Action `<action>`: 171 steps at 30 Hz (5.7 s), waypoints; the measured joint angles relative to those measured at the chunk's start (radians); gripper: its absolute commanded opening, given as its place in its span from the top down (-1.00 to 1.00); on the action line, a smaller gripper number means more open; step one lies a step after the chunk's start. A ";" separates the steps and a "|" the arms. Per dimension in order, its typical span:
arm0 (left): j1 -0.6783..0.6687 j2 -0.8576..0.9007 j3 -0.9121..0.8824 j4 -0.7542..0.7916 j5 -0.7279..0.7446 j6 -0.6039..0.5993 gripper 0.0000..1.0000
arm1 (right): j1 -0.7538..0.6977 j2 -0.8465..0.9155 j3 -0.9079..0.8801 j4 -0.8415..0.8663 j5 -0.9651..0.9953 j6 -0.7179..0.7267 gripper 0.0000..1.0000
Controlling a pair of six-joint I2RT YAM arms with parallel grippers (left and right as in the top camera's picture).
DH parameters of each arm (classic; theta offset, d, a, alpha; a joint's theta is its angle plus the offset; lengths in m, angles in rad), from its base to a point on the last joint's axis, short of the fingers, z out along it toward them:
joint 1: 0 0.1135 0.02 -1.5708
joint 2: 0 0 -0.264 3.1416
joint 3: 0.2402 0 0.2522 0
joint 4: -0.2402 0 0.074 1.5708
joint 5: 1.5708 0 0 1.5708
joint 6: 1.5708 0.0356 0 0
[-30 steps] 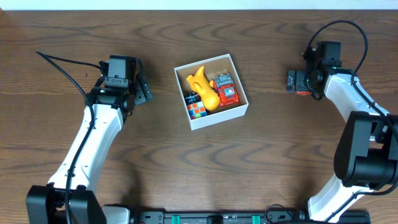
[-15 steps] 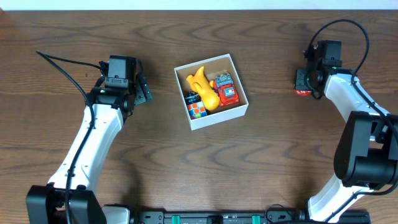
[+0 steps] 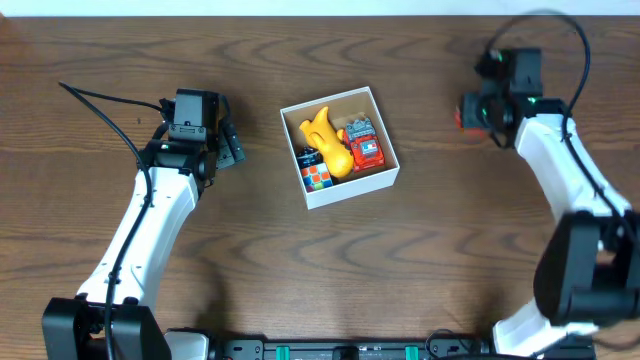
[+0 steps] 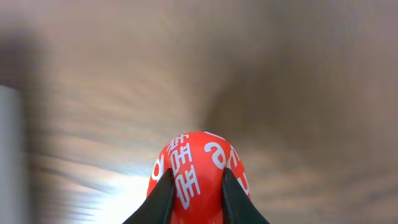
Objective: Pack container
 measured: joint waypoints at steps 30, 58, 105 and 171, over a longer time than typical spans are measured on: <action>0.000 0.000 0.000 -0.011 0.000 0.003 -0.96 | 0.515 0.031 0.074 0.160 0.045 -0.071 -0.75; 0.000 0.000 0.000 -0.022 0.000 0.003 -0.96 | 0.498 0.029 0.074 0.187 -0.029 0.014 -0.64; 0.000 0.000 0.000 -0.022 0.000 0.003 -0.96 | 0.586 0.167 0.074 0.231 0.018 0.069 -0.98; 0.000 0.000 0.000 -0.031 0.000 0.003 -0.96 | 0.591 0.001 0.075 0.015 0.204 0.023 0.97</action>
